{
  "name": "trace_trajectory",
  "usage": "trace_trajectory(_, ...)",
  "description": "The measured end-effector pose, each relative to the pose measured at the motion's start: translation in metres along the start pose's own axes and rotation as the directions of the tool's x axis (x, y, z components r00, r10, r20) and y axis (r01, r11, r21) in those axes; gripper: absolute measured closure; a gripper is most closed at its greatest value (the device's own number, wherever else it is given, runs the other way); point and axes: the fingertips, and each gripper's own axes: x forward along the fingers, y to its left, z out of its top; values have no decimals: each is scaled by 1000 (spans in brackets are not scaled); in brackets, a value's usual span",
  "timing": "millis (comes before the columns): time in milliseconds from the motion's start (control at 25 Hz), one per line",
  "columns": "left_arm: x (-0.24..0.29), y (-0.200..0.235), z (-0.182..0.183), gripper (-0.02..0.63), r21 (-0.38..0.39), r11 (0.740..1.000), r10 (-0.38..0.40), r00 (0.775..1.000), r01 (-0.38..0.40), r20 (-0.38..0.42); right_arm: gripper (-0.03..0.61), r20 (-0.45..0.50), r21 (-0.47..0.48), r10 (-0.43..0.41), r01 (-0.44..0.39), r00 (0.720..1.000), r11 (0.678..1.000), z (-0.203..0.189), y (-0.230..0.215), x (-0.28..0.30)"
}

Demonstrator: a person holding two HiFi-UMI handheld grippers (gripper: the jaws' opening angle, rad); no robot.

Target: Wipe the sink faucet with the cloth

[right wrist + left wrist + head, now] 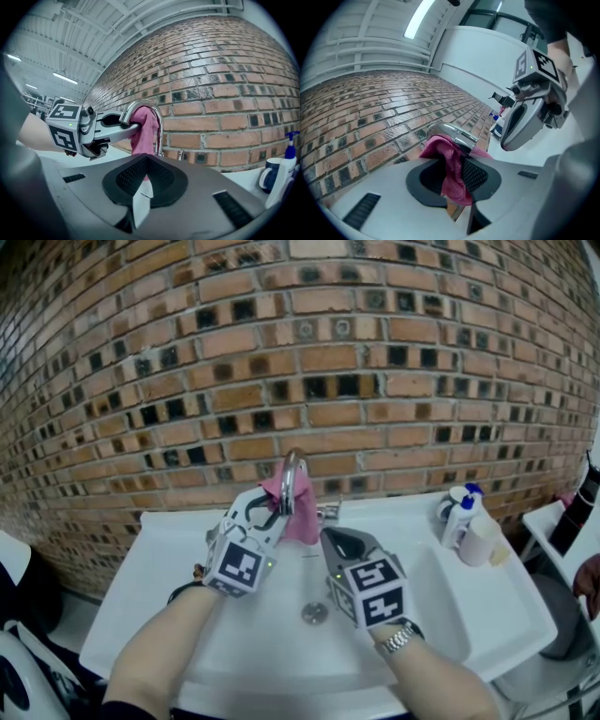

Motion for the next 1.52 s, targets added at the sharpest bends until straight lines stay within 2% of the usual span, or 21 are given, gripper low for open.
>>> trace_trajectory(240,-4,-4,-2,532,-2,1000,3,1000,-3,4,568,0,2,-3,3,1000,1000,0,-2,0)
trace_trajectory(640,-21,-15,-18,532,4,1000,-22,997,23,-74,566,24,5,-13,13,1000,1000,4,-6,-2)
trace_trajectory(840,-37,-35,-27,532,-82,993,-91,991,83,-103,566,71,10,18,-18,997,1000,11,-6,-3)
trace_trajectory(1040,-55,-47,-26,532,-262,957,-149,986,126,-71,566,104,-1,105,-105,989,994,18,2,-6)
trace_trajectory(1160,-63,-54,-24,532,-348,922,-193,980,168,-39,461,110,14,168,-171,980,985,20,6,-8)
trace_trajectory(1240,-68,-58,-24,532,-388,900,-225,974,199,-22,371,119,36,216,-221,969,975,22,8,-9)
trace_trajectory(1320,-73,-63,-17,532,-428,873,-255,967,233,8,311,132,62,286,-296,949,953,23,13,-12)
trace_trajectory(1400,-77,-69,-9,532,-456,845,-295,955,281,42,305,153,94,390,-406,908,909,22,22,-16)
trace_trajectory(1520,-82,-74,-6,532,-468,822,-329,941,324,76,305,181,135,515,-540,838,831,20,35,-22)
